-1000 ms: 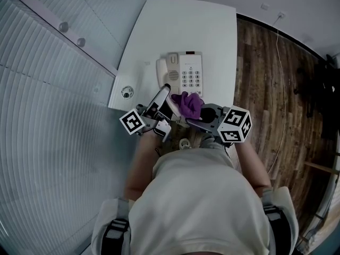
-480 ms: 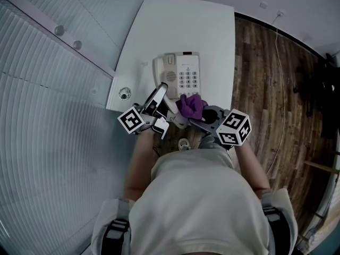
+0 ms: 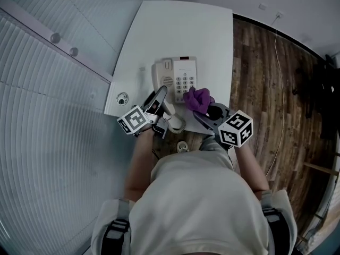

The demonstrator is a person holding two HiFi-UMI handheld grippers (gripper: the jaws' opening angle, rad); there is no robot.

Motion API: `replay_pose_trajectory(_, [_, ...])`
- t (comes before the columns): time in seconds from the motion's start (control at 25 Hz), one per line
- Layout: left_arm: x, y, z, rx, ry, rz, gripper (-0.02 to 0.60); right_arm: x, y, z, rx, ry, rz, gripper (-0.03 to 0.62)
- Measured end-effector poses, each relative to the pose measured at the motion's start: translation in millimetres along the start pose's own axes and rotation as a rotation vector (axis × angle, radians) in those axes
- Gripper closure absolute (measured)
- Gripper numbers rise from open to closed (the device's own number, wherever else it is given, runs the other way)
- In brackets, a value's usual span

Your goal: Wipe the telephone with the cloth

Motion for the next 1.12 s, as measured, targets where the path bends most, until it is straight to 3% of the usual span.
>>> replay_pose_trajectory(0.56, [16, 2, 40, 0.099, 0.275, 0.228, 0.362, -22, -3, -8, 0.01, -0.02, 0.037, 0.47])
replay_pose_trajectory(0.92, [15, 1, 63, 0.148, 0.399, 0.289, 0.36, -32, -1, -10, 0.01, -0.024, 0.05, 0.47])
replay_pose_trajectory(1.12, [12, 1, 73, 0.144, 0.439, 0.363, 0.361, -35, -2, -12, 0.008, -0.03, 0.06, 0.47])
Point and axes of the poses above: the fingertips, and each gripper's own axes: z forward along the fingers, x to its left, y out of its top, the point moved 10 cm from there along -z, backward along the fingers, and after that the axes turned 9 degrees about y, right-handed, at the moved point
